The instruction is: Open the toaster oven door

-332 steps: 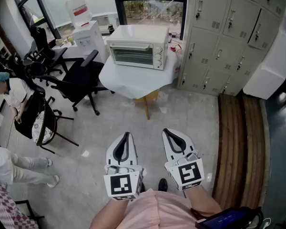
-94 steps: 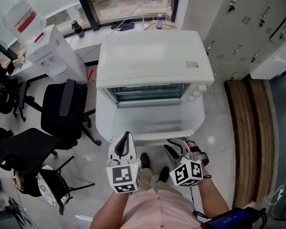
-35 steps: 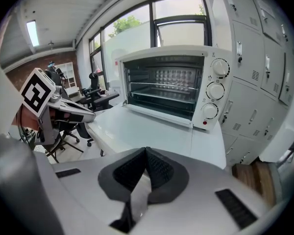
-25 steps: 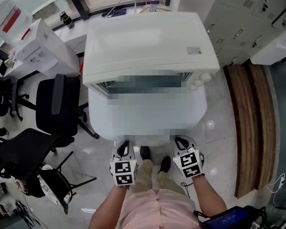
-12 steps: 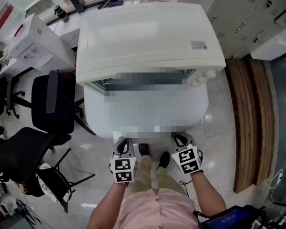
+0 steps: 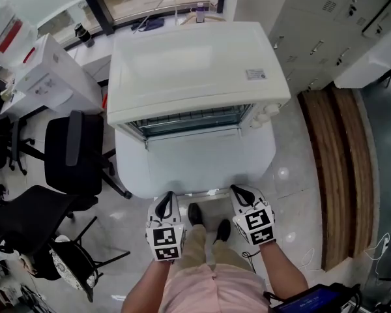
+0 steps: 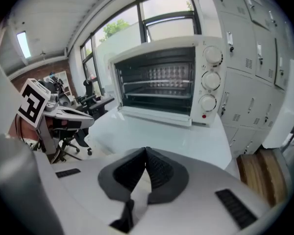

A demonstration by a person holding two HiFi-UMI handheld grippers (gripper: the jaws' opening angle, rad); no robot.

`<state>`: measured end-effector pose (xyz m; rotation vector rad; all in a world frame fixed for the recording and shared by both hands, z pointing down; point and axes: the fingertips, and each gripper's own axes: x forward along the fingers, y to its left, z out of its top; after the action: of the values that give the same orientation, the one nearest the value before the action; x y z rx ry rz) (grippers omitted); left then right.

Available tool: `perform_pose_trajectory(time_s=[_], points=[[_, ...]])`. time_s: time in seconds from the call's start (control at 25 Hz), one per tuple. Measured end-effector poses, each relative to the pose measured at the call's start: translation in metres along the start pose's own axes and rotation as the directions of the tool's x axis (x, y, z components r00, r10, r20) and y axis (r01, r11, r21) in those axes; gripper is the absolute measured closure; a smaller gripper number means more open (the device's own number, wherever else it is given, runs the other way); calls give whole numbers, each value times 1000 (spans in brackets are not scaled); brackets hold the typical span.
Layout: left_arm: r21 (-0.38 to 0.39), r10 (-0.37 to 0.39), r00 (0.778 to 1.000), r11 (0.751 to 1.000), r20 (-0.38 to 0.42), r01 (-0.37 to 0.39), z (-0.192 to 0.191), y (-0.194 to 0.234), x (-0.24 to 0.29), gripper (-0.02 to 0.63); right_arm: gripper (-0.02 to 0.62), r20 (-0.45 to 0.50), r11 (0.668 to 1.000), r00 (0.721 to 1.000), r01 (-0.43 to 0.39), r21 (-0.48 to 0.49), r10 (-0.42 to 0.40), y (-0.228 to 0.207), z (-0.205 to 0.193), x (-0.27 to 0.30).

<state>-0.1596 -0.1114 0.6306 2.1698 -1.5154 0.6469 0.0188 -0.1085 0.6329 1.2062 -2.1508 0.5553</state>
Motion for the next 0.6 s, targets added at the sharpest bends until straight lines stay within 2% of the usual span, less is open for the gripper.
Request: perform_pose_trajectory(time_s=[0.12,0.24,0.32,0.44,0.6], points=[[9,13,993,1000,117,-14,49,-4,-20,592,594,134,1000,991,18,10,-19,-2,46,-29],[38,23,969,999,247,-33,105,-16,-46,592,594,285,998,957,54,-20,-46,-4,96,-69],[49,24,943,998,331,-43,141,-29,-68,592,594,380,996,923,78,-41,-57,-2,127,-100],[51,27,894,997,447,-55,189,-45,-105,592,594,501,990,863,119,-70,-68,4,166,-144],[63,37,828,994,559,-87,233,-62,-149,592,594,600,983,796,161,-92,-75,10,196,-189]])
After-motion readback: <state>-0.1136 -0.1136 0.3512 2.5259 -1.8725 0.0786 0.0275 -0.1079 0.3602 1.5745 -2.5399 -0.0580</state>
